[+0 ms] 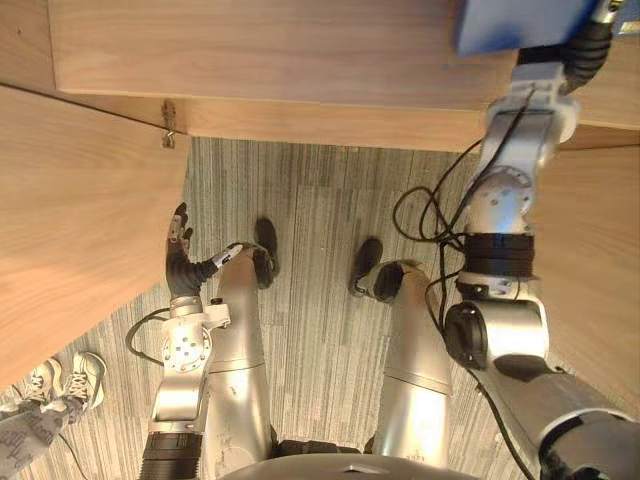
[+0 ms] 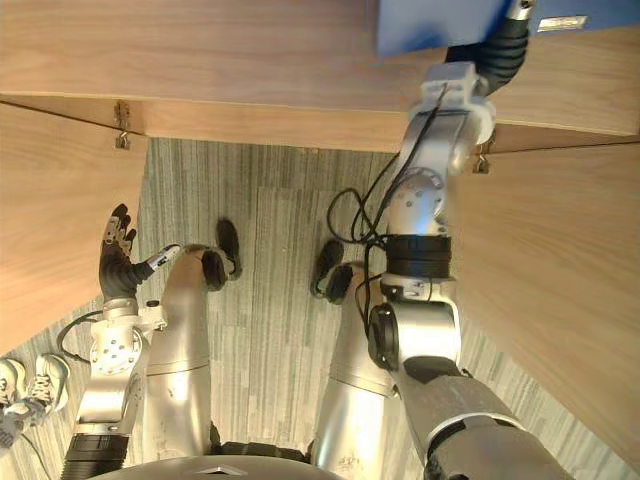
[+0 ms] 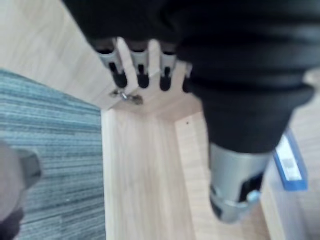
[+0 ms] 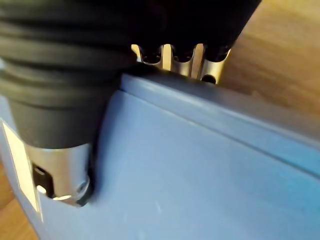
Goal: Walk over to the cabinet, pick up the folder, carry it to the office cabinet, place the folder inside the office cabinet, then close the office cabinet door
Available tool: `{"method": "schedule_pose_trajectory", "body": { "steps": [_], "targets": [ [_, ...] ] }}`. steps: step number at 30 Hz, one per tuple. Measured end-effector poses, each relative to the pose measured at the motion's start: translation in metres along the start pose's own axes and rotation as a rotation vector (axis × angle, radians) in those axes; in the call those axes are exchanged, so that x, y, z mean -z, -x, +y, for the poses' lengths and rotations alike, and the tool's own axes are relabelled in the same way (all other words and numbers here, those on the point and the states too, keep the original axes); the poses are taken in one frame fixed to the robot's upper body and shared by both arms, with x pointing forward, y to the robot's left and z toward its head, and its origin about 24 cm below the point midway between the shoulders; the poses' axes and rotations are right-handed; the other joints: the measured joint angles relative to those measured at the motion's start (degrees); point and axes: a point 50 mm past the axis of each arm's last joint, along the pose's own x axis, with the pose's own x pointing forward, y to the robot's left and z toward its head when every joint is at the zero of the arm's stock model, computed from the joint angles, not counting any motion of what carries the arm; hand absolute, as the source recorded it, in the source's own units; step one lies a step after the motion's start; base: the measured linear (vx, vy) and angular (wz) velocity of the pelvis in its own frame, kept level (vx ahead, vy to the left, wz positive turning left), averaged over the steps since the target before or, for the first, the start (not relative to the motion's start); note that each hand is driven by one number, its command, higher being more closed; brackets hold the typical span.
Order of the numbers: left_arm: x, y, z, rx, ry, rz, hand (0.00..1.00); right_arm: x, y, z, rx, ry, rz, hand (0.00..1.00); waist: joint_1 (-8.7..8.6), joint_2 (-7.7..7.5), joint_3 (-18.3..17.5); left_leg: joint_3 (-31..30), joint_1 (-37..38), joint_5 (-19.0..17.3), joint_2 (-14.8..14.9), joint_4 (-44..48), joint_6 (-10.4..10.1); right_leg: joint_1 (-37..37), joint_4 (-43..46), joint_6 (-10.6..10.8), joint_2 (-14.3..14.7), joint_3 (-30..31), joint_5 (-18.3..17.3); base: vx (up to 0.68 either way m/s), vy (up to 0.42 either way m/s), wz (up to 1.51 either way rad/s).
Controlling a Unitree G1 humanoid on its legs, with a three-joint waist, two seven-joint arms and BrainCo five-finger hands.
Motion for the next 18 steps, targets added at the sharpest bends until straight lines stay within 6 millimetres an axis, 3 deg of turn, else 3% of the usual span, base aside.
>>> {"method": "schedule_pose_trajectory", "body": {
  "steps": [9,10,18],
  "targets": [
    [0.001,0.002,-0.007,0.028,0.017,0.008,0.0,-0.027,-0.02,0.014,0.007,-0.053,-0.068,1.0,-0.22,-0.03,-0.05,-0.47,-0.6,1.14,-0.3,-1.83,-0.08,-0.46,-0.85,-0.47,-0.39,-1.12,0.16,-0.02,-0.023,0.04],
    [0.001,0.003,-0.007,0.029,0.024,0.013,0.0,-0.029,-0.022,0.016,0.004,-0.053,-0.074,0.0,-0.3,-0.05,-0.17,-0.64,-0.97,1.19,-0.31,-1.83,-0.12,-0.66,-0.92,-0.48,-0.39,-1.29,0.17,0.0,0.0,0.0],
    [0.007,0.006,-0.008,0.036,0.034,0.046,0.0,-0.045,-0.033,0.026,-0.039,0.001,-0.107,0.0,-1.03,-0.06,-0.21,-0.96,-1.6,2.56,-0.74,-3.49,-0.11,-1.17,-1.94,-1.35,-0.75,-2.13,0.77,-0.02,-0.007,0.04]
  ]
}}
